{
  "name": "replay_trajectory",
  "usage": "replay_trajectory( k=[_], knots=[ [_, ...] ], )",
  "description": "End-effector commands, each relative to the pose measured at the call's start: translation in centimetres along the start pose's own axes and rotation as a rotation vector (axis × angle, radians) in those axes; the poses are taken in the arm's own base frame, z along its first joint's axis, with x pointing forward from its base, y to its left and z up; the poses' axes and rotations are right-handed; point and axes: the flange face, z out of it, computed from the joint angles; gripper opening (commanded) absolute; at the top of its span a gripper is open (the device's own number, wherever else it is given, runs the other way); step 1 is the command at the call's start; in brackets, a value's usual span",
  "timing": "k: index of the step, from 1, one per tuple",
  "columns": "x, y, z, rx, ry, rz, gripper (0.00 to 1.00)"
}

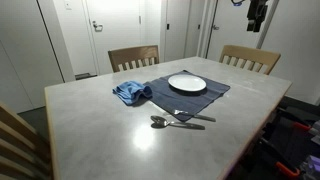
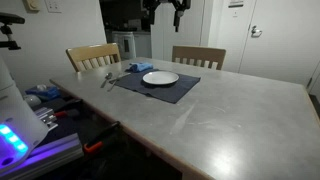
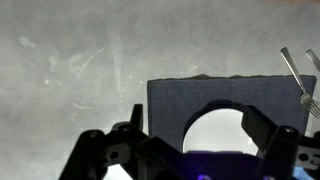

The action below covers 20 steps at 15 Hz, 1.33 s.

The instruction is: Use the blue cloth to wipe the plate

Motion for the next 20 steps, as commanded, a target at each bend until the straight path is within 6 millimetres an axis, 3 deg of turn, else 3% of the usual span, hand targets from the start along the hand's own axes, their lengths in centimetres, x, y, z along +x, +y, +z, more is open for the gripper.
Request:
replay_trajectory(
  k=[1, 6, 11, 20],
  knots=[
    [0.0, 0.0, 0.0, 0.000, -0.001, 0.000, 1.00],
    [0.5, -1.1, -0.2, -0.003, 0.020, -0.033, 1.00],
    [1.9, -3.7, -0.5, -0.013, 0.043, -0.092, 1.00],
    [6.5, -11.3, 0.2, 0.012, 0.126, -0.211, 1.00]
  ],
)
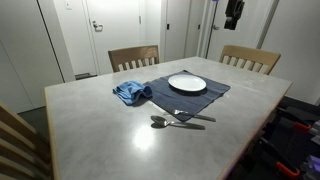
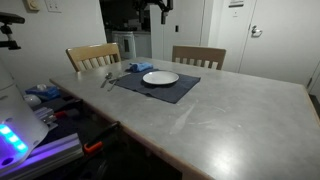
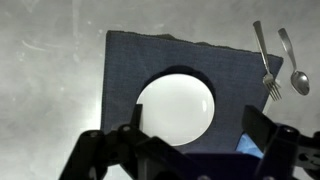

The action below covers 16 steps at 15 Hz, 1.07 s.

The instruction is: Use the blue cloth to wipe the plate

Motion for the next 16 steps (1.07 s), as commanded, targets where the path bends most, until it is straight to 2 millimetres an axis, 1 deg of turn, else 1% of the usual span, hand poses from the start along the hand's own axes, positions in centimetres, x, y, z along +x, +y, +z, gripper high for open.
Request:
replay_trajectory(
  k=[1, 4, 8, 9, 10, 13, 14, 16],
  knots=[
    [2.5, -2.4, 1.1, 0.030, 0.037, -0.048, 1.00],
    [4.3, -4.7, 1.9, 0.047, 0.063, -0.076, 1.00],
    [6.2, -7.1, 2.9, 0.081, 0.075, -0.092, 1.00],
    [6.1, -7.1, 3.1, 0.075, 0.051, -0.096, 1.00],
    [5.1, -7.3, 2.5, 0.065, 0.063, -0.085, 1.00],
    [5.5, -7.4, 3.0, 0.065, 0.054, -0.089, 1.00],
    [5.3, -7.7, 2.9, 0.086, 0.067, -0.087, 1.00],
    [5.9, -8.7, 3.4, 0.097, 0.078, -0.096, 1.00]
  ],
)
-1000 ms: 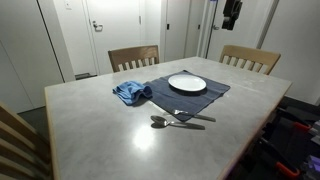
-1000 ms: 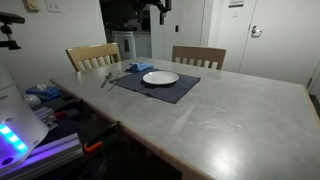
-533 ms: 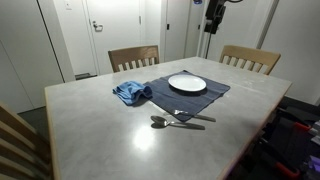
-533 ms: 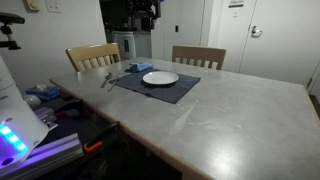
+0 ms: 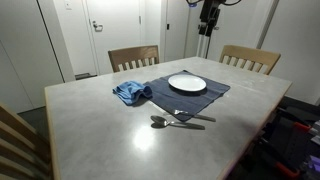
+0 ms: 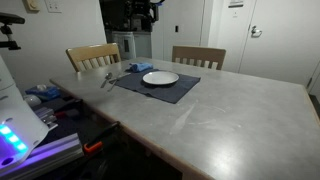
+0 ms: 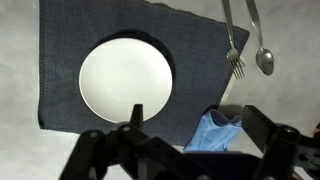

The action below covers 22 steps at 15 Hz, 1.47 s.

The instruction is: Use the blue cloth to wipe the plate

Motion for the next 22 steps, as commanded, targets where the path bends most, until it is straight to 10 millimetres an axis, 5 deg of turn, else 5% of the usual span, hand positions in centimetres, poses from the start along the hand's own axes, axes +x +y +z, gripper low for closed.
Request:
replay_trajectory(
  k=[1, 6, 14, 20, 22],
  knots=[
    [0.9, -1.8, 1.1, 0.037, 0.029, -0.015, 1.00],
    [3.4, -5.8, 3.9, 0.103, 0.081, -0.010, 1.00],
    [8.8, -8.1, 11.5, 0.056, 0.087, -0.045, 1.00],
    [12.8, -10.5, 12.9, 0.088, 0.100, -0.053, 1.00],
    [11.8, -10.7, 12.6, 0.082, 0.091, -0.054, 1.00]
  ],
)
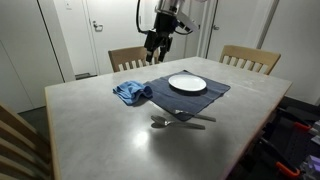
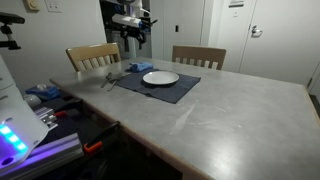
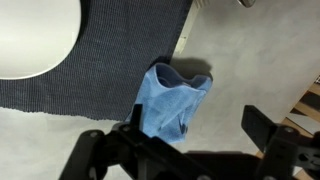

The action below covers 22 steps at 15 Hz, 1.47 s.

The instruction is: Use the blue cloth to wipe the plate

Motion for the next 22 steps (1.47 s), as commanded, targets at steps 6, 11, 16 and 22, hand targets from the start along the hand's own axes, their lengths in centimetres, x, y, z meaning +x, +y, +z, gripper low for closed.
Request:
replay_trajectory(
  k=[6, 11, 16, 22],
  knots=[
    [0.6, -0.6, 0.2, -0.047, 0.003, -0.039, 1.00],
    [2.0, -3.6, 1.2, -0.106, 0.028, -0.096, 1.00],
    [2.8, -6.2, 5.7, -0.178, -0.012, -0.042, 1.00],
    [5.1, -7.0, 10.4, -0.166, 0.032, 0.169, 1.00]
  ],
)
